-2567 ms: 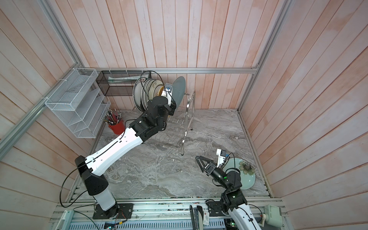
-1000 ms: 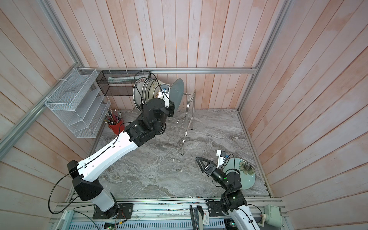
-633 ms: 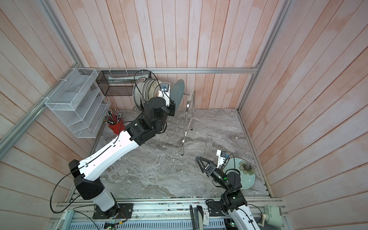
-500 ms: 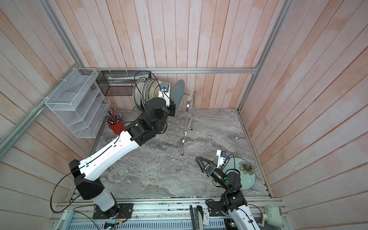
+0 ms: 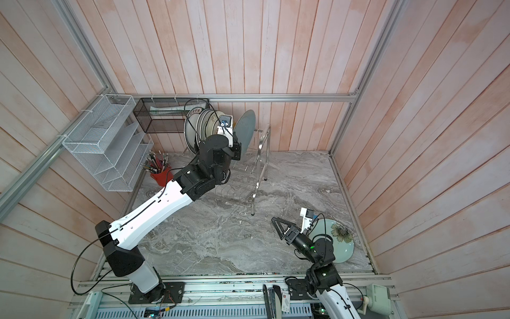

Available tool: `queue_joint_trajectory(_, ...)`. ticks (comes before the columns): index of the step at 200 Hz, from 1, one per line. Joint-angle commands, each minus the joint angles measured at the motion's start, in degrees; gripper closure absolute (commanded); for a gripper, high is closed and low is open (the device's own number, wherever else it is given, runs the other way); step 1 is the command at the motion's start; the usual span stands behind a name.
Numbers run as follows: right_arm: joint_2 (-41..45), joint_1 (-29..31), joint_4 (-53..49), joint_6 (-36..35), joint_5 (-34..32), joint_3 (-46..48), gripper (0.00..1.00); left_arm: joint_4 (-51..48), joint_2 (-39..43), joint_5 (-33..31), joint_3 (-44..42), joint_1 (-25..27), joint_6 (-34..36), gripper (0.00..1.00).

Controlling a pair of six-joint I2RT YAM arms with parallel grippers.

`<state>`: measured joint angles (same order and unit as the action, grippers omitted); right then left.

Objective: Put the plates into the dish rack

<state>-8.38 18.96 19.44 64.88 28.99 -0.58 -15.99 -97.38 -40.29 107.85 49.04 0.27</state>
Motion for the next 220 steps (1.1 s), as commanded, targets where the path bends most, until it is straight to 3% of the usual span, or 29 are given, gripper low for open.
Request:
queue_joint_trajectory(1, 0.48, 0.29, -0.28, 0.07, -0.74, 1.04, 0.02, -0.62, 2.1, 0.18, 0.25, -1.01, -1.23, 0.7)
queue_joint_trajectory(76, -0.88, 0.28, 0.45, -0.02, -0.76, 0.62, 0.02, -0.97, 3.99, 1.16, 0.22, -2.17, -1.91, 0.65)
queue_joint_trajectory(220, -1.81, 0.34, 1.14, 0.42, -0.47, 0.8, 0.02, -0.79, 6.95, 4.66, -2.25, -3.59, -3.48, 0.36)
